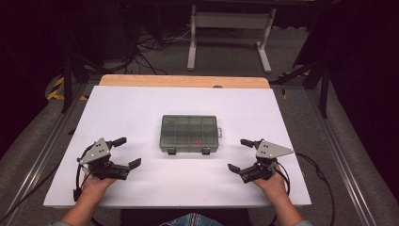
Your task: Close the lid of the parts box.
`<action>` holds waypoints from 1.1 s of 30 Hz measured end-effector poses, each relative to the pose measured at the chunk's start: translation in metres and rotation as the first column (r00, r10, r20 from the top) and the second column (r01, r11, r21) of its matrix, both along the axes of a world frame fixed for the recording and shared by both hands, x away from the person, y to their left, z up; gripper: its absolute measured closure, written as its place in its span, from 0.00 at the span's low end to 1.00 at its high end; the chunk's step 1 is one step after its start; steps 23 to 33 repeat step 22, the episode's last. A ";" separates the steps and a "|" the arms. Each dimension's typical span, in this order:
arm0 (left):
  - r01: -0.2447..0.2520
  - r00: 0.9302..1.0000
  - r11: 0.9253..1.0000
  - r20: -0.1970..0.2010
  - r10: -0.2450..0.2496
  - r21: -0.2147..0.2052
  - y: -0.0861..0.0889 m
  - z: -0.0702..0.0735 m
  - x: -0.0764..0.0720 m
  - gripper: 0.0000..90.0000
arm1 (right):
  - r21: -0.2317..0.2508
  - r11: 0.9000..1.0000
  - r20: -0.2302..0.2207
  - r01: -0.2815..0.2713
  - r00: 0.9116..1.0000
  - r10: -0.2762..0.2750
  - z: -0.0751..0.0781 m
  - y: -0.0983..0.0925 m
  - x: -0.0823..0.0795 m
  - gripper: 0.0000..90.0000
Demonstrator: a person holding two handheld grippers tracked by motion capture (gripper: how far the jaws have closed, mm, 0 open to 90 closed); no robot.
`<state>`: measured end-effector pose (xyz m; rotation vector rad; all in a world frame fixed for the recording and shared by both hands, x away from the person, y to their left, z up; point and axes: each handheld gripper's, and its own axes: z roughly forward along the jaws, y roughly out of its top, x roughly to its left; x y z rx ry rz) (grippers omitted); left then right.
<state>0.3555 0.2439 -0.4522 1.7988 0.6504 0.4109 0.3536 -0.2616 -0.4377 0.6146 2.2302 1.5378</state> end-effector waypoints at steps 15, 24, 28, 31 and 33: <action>-0.014 1.000 1.000 -0.002 0.014 -0.021 0.007 -0.011 -0.001 0.03 | -0.019 0.999 -0.054 0.042 0.998 -0.043 -0.016 -0.001 -0.001 0.00; -0.014 1.000 1.000 -0.005 0.014 -0.025 0.007 -0.011 -0.001 0.03 | -0.012 0.998 -0.056 0.061 0.997 -0.061 -0.016 -0.003 0.000 0.00; -0.014 1.000 1.000 -0.005 0.014 -0.025 0.007 -0.011 -0.001 0.03 | -0.012 0.998 -0.056 0.061 0.997 -0.061 -0.016 -0.003 0.000 0.00; -0.014 1.000 1.000 -0.005 0.014 -0.025 0.007 -0.011 -0.001 0.03 | -0.012 0.998 -0.056 0.061 0.997 -0.061 -0.016 -0.003 0.000 0.00; -0.014 1.000 1.000 -0.005 0.014 -0.025 0.007 -0.011 -0.001 0.03 | -0.012 0.998 -0.056 0.061 0.997 -0.061 -0.016 -0.003 0.000 0.00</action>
